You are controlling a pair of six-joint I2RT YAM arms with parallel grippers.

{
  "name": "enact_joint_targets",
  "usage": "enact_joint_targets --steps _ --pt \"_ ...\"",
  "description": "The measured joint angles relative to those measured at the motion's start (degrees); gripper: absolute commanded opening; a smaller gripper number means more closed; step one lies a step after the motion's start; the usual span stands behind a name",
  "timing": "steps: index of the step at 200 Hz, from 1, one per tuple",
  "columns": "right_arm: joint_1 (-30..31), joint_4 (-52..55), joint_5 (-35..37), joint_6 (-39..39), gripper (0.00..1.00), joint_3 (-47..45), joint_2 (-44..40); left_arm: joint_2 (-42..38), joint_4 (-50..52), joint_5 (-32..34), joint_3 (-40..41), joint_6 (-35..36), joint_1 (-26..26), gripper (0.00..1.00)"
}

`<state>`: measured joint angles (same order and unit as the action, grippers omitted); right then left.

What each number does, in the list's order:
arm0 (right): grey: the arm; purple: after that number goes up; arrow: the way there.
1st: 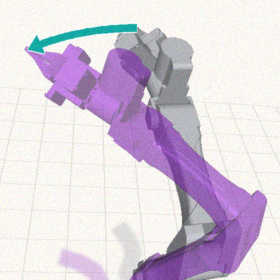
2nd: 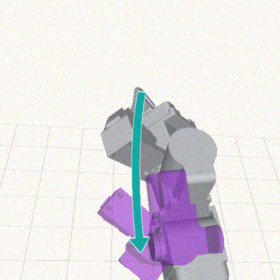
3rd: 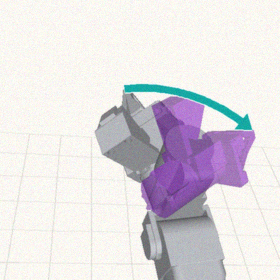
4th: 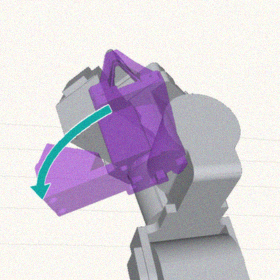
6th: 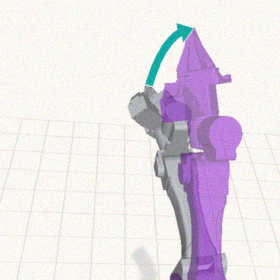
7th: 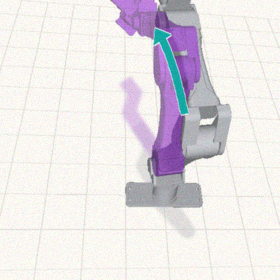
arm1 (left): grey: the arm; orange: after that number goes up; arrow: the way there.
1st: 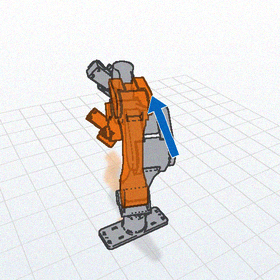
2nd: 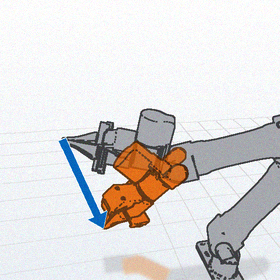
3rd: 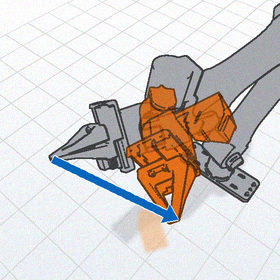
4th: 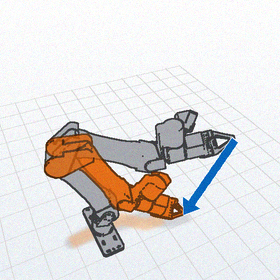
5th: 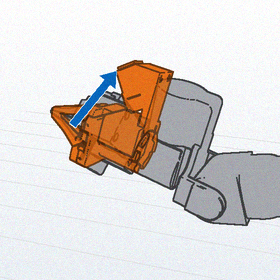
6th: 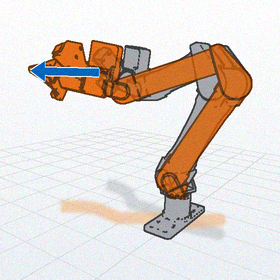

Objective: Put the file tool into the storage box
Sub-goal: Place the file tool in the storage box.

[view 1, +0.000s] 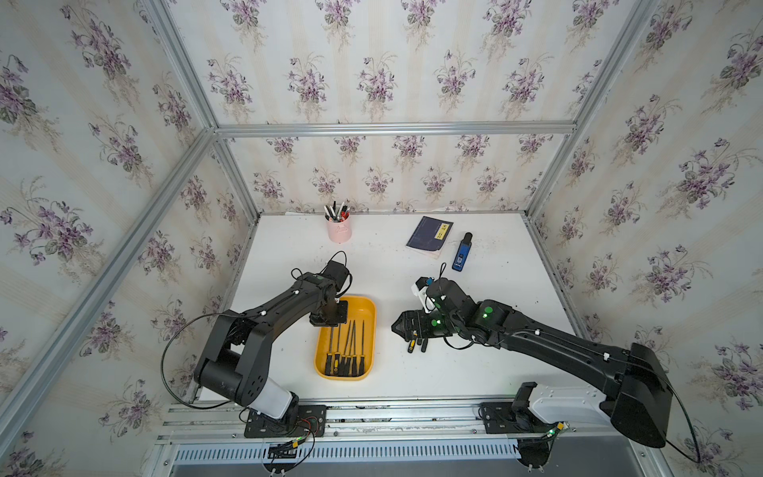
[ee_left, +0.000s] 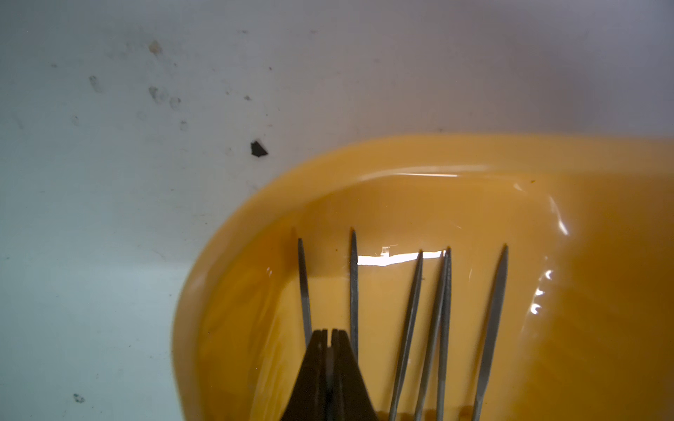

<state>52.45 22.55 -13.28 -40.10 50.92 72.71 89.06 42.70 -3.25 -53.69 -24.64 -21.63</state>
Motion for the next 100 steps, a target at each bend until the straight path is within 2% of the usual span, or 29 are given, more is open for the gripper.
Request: enact_joint_targets --steps 100 --pt "0.0 0.9 0.4 0.0 1.0 -0.5 0.3 1.7 -1.0 -0.2 0.5 0.0 0.0 0.22"
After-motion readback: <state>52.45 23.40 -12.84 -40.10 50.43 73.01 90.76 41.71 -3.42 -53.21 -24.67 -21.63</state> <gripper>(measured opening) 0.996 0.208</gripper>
